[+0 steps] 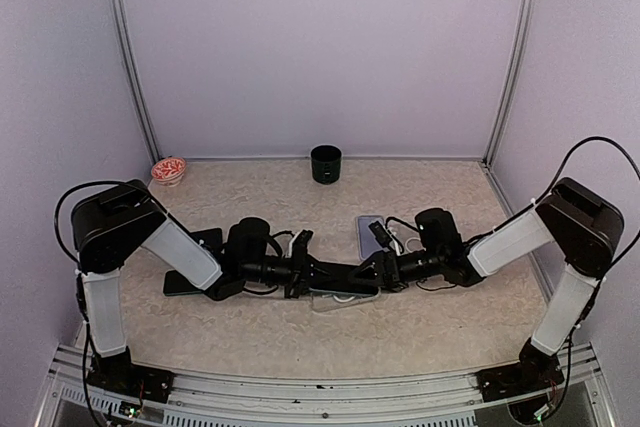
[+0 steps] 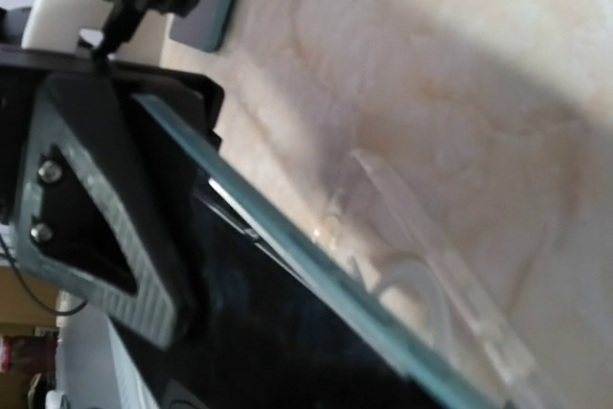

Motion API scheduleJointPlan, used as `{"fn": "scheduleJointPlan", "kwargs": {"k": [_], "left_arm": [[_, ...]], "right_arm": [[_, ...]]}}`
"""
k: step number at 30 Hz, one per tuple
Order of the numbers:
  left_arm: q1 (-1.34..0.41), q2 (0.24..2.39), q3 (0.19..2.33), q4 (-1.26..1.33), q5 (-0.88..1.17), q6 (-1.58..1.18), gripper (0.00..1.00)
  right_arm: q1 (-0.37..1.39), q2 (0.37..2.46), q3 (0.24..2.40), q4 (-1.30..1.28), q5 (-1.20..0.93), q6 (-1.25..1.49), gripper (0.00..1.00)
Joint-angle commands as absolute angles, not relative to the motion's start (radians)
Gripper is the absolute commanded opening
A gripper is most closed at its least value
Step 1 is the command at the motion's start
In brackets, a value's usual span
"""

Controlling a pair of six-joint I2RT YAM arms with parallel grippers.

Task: Put the phone into the phone case
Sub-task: Install the phone on the phone case.

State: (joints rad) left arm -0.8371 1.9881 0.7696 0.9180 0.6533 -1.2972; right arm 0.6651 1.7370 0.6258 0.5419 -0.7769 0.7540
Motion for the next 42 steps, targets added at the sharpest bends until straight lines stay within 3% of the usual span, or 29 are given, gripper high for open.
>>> {"fn": "scheduleJointPlan", "kwargs": {"k": [1,9,17,19,28,35,42], "left_arm": [[-0.845,1.995,0.797,1.021,0.69,-1.309,0.0],[-0.847,1.998,0.802,1.018,0.689,-1.307,0.0],[-0.847,1.975,0.803,0.931,0.644,-1.246,0.0],[-0.848,1.964,0.8,0.893,0.614,-1.23,0.0],[-0.848,1.896,0.804,0.769,0.494,-1.197,0.0],[-0.858,1.837,0.834,0.626,0.382,-1.154,0.0],[-0.869,1.829,0.837,0.662,0.38,-1.151,0.0]], "right_arm": [[0.672,1.775,0.638,0.672,-0.83,0.799,0.86],[0.676,1.813,0.641,0.766,-0.883,0.875,0.61],[0.681,1.797,0.641,0.719,-0.876,0.865,0.53],[0.681,1.794,0.641,0.715,-0.872,0.87,0.55],[0.694,1.749,0.635,0.703,-0.808,0.917,0.8],[0.717,1.725,0.656,0.627,-0.764,0.899,0.83],[0.75,1.747,0.671,0.639,-0.757,0.912,0.83]]}}
